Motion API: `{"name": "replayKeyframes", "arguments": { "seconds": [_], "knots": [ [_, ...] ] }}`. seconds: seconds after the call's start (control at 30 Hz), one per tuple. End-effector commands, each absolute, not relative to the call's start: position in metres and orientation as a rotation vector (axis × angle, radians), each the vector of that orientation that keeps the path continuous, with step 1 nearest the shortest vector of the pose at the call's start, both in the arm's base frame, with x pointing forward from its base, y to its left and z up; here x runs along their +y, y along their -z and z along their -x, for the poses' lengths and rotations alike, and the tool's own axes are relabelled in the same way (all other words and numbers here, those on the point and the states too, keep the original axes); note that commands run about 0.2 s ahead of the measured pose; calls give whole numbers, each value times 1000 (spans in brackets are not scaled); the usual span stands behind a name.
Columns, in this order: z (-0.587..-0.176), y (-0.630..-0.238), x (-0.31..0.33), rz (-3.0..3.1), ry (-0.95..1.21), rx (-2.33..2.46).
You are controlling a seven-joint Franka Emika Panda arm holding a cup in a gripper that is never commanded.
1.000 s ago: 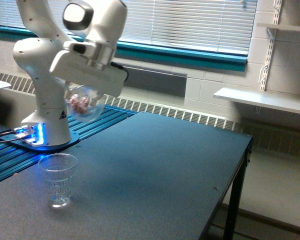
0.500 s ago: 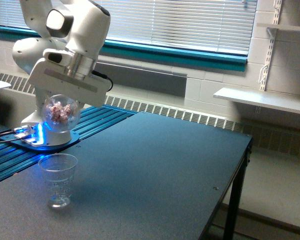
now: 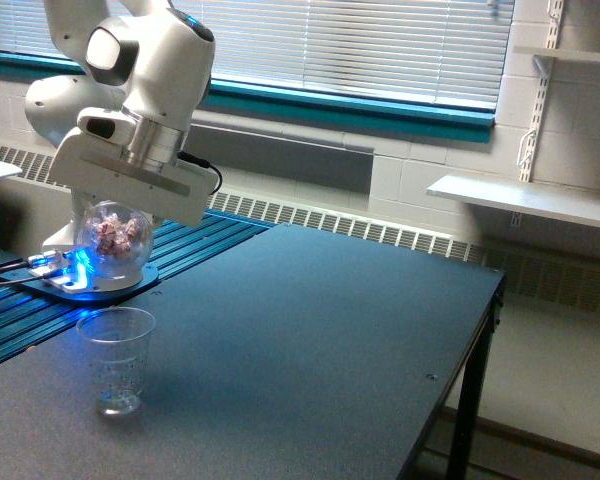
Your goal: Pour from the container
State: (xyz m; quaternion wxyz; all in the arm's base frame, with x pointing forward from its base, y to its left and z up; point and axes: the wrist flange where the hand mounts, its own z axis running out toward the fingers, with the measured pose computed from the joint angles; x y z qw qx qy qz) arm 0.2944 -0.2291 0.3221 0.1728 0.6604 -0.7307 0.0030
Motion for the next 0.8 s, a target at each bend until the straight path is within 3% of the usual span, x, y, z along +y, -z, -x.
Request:
{"name": "replayKeyframes", "arguments": {
  "seconds": [0.03, 0.8],
  "knots": [
    [-308, -324, -224, -1900, -29, -2059],
    [-313, -327, -227, -1901, -2, -2082]
  ]
}}
